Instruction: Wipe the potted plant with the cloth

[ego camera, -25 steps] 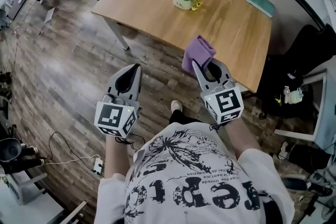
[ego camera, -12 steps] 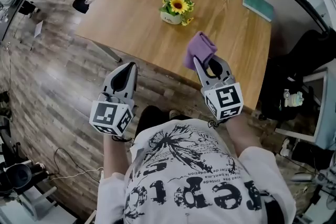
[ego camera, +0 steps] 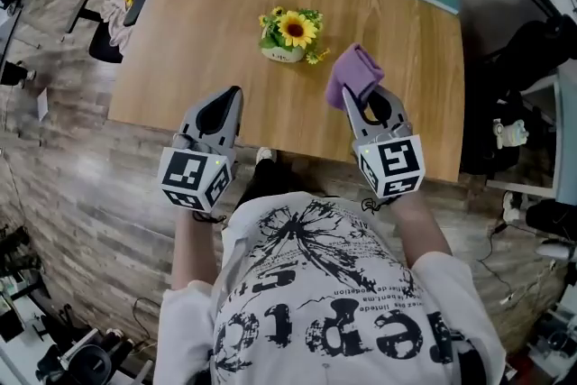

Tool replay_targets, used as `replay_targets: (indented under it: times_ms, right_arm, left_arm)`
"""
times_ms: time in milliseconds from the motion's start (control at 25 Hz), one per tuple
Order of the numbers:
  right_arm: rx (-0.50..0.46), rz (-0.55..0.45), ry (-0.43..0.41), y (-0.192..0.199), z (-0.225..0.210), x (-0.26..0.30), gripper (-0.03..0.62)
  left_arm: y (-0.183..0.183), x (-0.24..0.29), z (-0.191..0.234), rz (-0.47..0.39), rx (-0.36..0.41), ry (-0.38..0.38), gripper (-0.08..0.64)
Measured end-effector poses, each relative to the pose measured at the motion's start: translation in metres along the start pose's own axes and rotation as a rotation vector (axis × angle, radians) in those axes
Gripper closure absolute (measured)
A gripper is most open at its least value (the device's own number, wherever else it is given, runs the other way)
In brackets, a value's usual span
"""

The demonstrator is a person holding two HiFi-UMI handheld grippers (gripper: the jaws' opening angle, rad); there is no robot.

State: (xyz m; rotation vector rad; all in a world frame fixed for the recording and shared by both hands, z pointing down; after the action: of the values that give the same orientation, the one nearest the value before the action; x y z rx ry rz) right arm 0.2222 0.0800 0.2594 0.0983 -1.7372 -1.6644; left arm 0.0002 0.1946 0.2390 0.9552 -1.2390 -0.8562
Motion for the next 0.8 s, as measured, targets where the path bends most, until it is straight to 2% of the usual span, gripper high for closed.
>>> replay_targets:
  times_ms: [200,400,520,640,720,800]
  right_arm:
    - [0.021,0.042,0.139,-0.005,-0.006,0.039,0.522]
    - [0.060,0.085,0.294,0.006,-0.023,0.076,0.522]
    - [0.097,0.123,0.361,0.022,-0.035,0.102,0.522]
    - [0.138,0.178,0.429,0.042,-0.037,0.119,0.522]
    - [0.163,0.212,0.449,0.056,-0.038,0.133,0.522]
    - [0.179,0.235,0.456,0.069,-0.043,0.148,0.522]
  left_arm:
    - [-0.004,0.051,0.056,0.014,-0.029,0.137,0.557]
    - [0.005,0.102,0.093,0.064,0.020,0.204,0.557]
    - [0.018,0.134,0.107,0.098,0.067,0.250,0.557]
    - [0.038,0.159,0.107,0.145,0.106,0.337,0.557]
    - [0.051,0.175,0.108,0.172,0.113,0.386,0.557]
    - [0.061,0.192,0.113,0.188,0.111,0.403,0.557]
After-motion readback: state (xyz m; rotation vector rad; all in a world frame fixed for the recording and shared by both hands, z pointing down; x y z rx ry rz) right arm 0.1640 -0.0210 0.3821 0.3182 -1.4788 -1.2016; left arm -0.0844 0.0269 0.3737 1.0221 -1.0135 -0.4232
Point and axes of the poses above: the fingertips, and each gripper's own axes: x forward along the fingers, z to its left, y out of its underside, the point moved 6 cm from there along -x, backward along the fingers, and after that the axes turned 7 degrees about z, right-handed, at the moved point
